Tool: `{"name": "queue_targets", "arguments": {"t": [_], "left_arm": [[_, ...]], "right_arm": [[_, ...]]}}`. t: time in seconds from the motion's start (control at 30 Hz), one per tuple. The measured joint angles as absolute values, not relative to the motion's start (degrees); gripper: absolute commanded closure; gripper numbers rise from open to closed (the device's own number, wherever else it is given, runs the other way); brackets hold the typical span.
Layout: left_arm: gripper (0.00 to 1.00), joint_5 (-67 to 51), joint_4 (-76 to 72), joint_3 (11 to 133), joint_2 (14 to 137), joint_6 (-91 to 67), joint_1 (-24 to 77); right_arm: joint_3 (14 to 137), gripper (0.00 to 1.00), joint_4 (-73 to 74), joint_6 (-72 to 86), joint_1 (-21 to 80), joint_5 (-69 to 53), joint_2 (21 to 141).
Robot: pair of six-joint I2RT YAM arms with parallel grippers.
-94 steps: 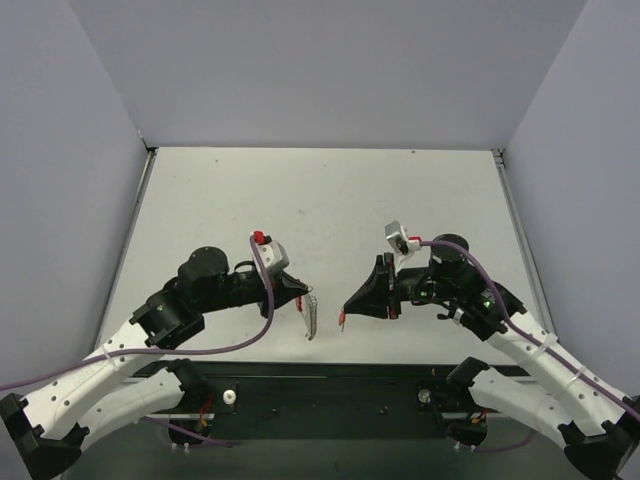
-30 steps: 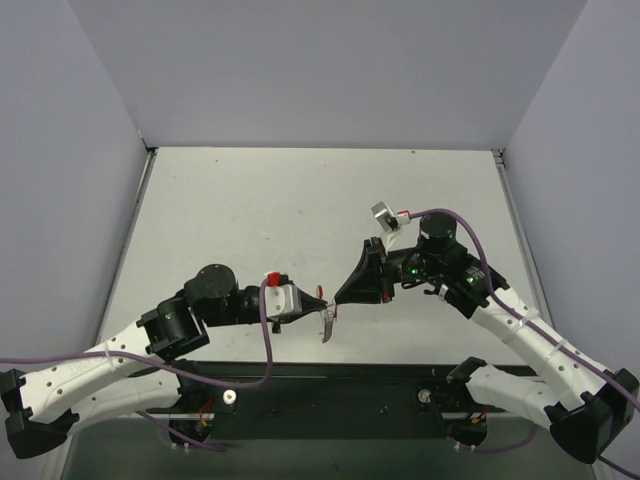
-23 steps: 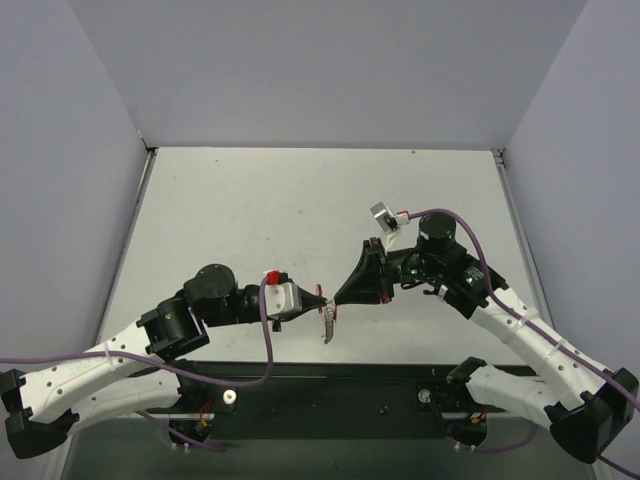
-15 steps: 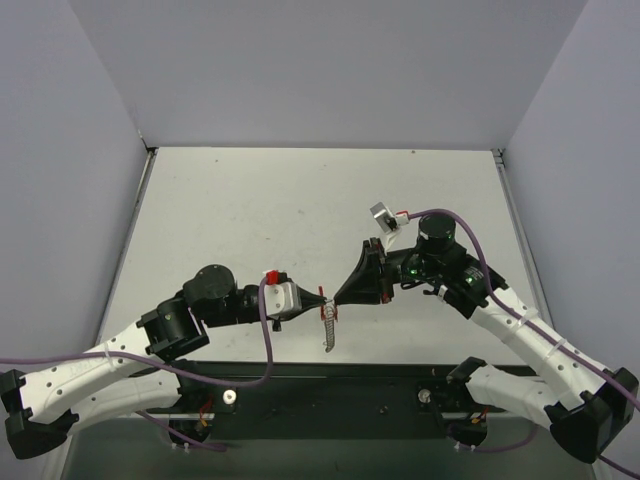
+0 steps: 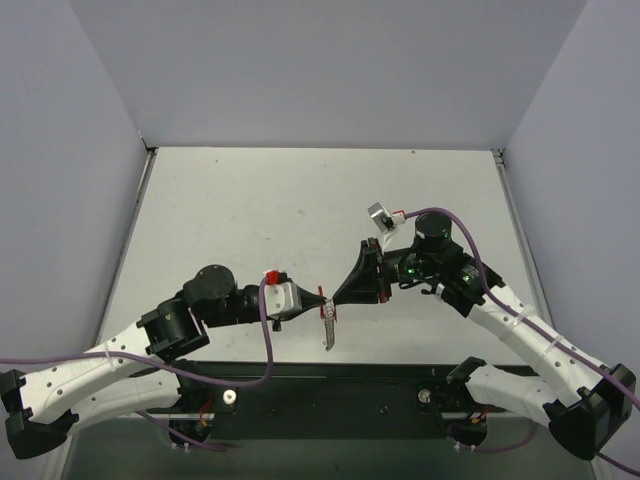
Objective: Put the keys on the keyring
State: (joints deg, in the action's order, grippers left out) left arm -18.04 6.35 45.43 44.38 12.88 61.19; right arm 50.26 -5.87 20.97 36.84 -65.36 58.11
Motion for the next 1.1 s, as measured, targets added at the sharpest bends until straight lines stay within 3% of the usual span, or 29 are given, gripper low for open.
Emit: {"name": "queue_targets", "arguments": {"t": [1.1], "left_arm": [[1.0,-18.24,6.42,44.73,44.25,12.67,61.19]], "right_arm": [[49.93,1.0,-7.31,21.71,36.84,-65.34,58.19]]}}
